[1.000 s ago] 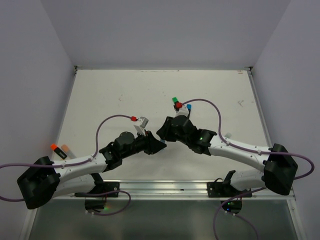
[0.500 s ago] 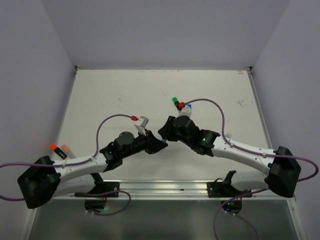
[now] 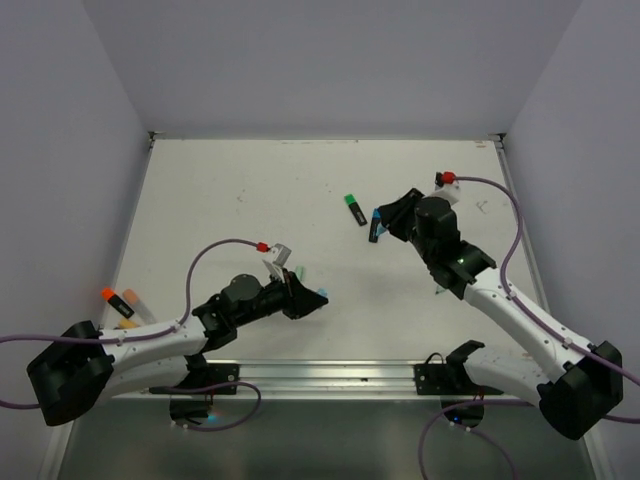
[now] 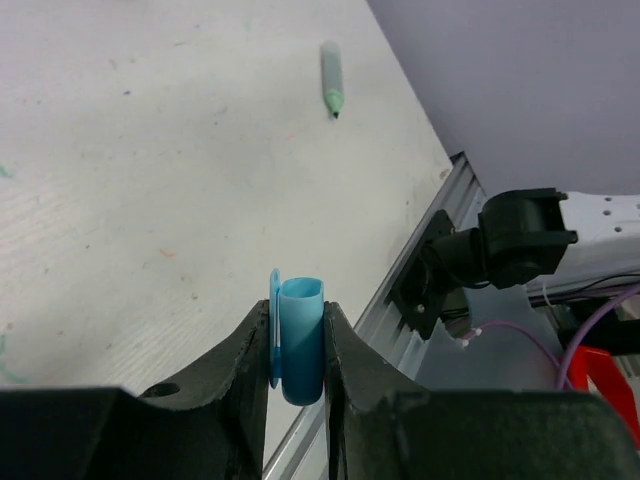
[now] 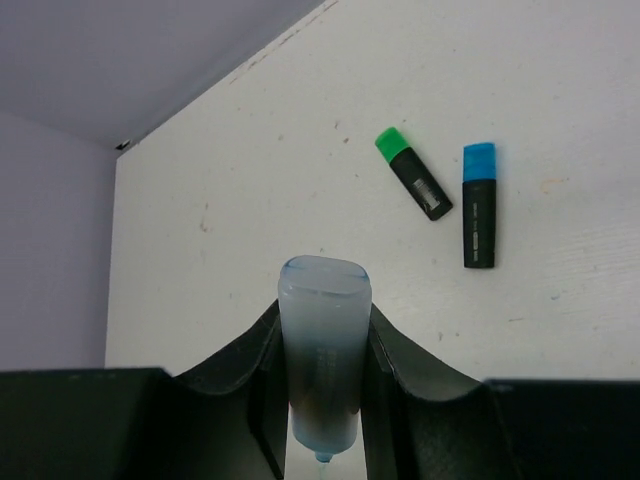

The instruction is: Open the pen caps

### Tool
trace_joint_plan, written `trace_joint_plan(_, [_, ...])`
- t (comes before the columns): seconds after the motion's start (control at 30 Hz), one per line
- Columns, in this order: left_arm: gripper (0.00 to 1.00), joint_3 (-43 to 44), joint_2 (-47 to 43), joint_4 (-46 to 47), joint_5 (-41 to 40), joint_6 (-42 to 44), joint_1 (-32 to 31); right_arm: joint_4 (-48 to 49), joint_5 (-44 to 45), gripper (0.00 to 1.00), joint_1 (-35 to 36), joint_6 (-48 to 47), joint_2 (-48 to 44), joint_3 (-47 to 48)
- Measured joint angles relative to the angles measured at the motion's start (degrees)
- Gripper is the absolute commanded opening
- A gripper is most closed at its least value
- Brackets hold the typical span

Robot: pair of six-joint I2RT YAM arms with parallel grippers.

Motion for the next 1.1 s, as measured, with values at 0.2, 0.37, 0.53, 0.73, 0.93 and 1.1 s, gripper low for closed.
trace_joint_plan(0.2, [0.0, 2.58, -4.13, -13.86, -8.33, 1.53, 0.02, -5.62, 0.42, 0.0, -2.05, -2.58, -0.07, 0.13])
trace_joint_plan(0.37, [0.0, 9.68, -4.63, -28.81, -21.4, 2.97, 0.17, -10.88, -0.15, 0.0, -9.68, -5.35, 1.2, -0.81])
trace_joint_plan(0.53, [0.0, 11.3, -0.26, -34.99, -30.1, 3.67, 2.47, -13.18, -1.84, 0.0, -18.58, -6.64, 6.69, -4.85])
trace_joint_plan(0.73, [0.0, 11.28, 10.4, -35.95, -32.17, 5.07, 6.82, -15.19, -3.52, 0.0, -21.59, -8.17, 11.04, -8.0])
trace_joint_plan(0.93, [0.0, 11.17, 12.83, -33.2, -32.72, 6.03, 8.26, -14.99, -4.72, 0.0, -25.92, -10.03, 12.28, -8.2])
trace_joint_plan(1.1, [0.0, 11.23, 16.65, -31.12, -32.94, 7.06, 9.44, -14.12, -6.32, 0.05, -28.61, -11.34, 14.97, -8.76])
